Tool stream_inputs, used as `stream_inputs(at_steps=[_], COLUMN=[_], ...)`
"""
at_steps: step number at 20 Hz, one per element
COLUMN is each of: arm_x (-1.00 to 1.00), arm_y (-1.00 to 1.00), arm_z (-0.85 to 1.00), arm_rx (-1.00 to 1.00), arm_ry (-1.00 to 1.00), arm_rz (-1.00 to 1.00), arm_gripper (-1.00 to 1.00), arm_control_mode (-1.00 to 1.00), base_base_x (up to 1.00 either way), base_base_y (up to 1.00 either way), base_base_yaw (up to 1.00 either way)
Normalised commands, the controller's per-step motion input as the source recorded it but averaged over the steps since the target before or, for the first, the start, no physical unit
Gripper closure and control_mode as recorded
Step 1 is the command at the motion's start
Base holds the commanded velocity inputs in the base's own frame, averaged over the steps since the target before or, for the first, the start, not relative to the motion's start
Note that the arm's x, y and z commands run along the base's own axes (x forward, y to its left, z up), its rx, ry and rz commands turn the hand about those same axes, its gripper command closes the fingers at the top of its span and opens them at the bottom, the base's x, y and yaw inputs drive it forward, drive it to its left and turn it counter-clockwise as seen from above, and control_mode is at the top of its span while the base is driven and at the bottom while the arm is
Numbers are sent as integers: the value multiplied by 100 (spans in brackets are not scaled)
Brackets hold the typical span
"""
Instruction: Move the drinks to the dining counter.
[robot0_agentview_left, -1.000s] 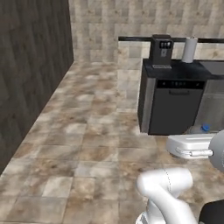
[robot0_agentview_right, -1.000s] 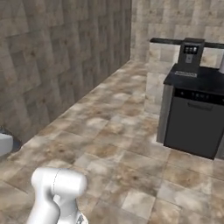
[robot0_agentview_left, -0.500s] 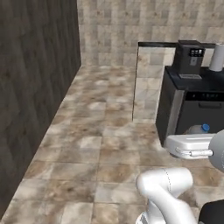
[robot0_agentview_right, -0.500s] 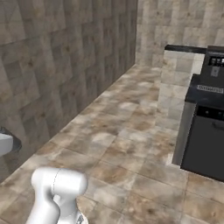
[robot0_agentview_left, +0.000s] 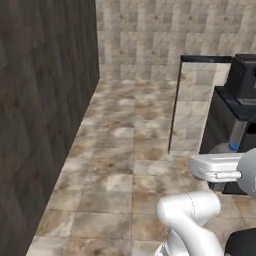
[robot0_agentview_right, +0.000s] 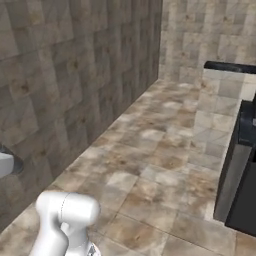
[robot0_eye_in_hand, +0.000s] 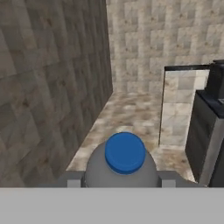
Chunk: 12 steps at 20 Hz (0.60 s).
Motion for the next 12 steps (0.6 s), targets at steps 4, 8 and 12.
stream_inputs(at_steps=[4,8,12], arm_x=[0,0,0], arm_y=[0,0,0], arm_z=[0,0,0], arm_rx=[0,0,0], arm_ry=[0,0,0], arm_rz=[0,0,0], arm_gripper=[100,100,100], arm_control_mode=[100,100,100], base_base_x=[100,100,100], base_base_y=[13,2,0], base_base_yaw=[0,0,0])
